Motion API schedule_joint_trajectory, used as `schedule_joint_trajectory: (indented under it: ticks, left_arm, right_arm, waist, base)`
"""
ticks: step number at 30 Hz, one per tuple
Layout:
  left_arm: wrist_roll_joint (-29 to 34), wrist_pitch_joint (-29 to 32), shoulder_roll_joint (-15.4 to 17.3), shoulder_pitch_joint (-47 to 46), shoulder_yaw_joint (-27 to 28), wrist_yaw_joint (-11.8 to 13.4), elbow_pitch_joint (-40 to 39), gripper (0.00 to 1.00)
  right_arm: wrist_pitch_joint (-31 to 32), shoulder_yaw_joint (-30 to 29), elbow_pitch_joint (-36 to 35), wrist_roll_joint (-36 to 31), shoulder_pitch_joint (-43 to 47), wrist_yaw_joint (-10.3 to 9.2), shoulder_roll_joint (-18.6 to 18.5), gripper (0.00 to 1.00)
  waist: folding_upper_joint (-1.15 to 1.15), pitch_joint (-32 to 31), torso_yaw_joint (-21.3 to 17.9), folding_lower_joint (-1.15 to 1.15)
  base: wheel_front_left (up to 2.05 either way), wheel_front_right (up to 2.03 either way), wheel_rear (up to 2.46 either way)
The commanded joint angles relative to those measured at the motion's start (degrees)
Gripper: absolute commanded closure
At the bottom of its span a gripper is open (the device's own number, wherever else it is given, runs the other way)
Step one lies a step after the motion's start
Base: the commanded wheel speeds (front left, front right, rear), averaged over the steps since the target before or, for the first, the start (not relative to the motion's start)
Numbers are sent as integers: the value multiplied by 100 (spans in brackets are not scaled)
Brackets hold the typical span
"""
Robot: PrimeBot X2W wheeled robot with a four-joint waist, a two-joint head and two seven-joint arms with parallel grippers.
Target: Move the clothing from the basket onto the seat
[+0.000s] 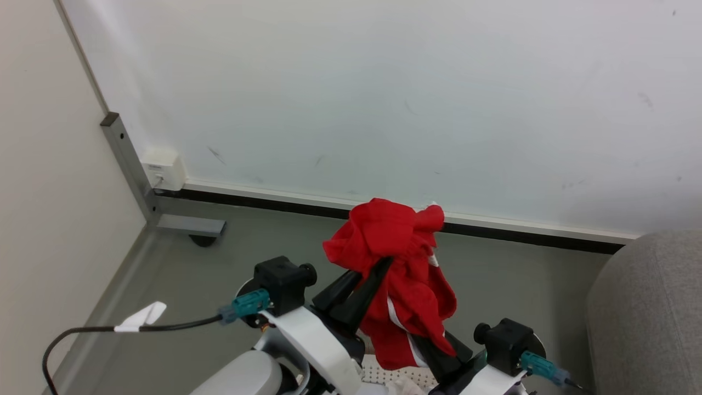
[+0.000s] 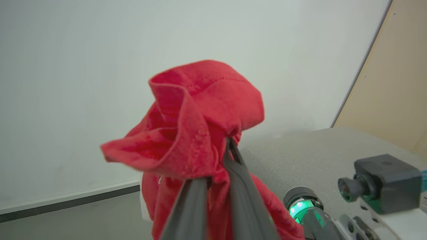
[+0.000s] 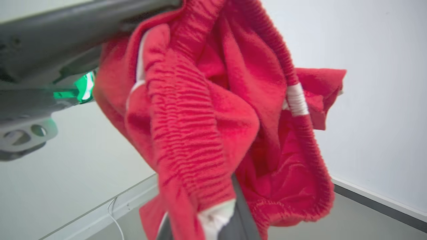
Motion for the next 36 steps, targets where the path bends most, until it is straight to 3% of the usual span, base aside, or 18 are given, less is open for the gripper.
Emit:
schedule_joint_trajectory:
  ticks: [1,2,4,13,25,36]
  left_arm:
    - [-48,-21,37,72,18,23,5,100]
    - [-57,-27,38,83,28,41,3,80]
    - [-68,-69,18,90,34,40,-65,0]
    - [72,-130,83,123,-16,108,-257,0]
    - [427,-417,155,-2,-208,-32,-434,0]
    - [716,-444,221,-117,-474,-179,-244,0]
  right_arm:
    - [-16,-51,-41,-44,73,-12,-11,100]
    - [-16,-131,-91,-106,118,-12,0,100]
    - [-17,-247,-182,-220,189,-12,1,100]
    - [-9,-843,-382,-594,109,-12,-120,100]
    - [-1,-1596,-846,-956,354,-12,-328,100]
    - [15,-1860,-1293,-991,594,-12,-165,100]
  waist:
    - [0,17,-30,0]
    - [0,27,-54,0]
    - [0,46,-119,0]
    - [0,196,-777,0]
    - [0,544,-2250,0]
    - [0,783,-3368,0]
  base:
    - [0,0,0]
    - [0,0,0]
    - [0,0,0]
    - [0,0,0]
    - [0,0,0]
    - [0,0,0]
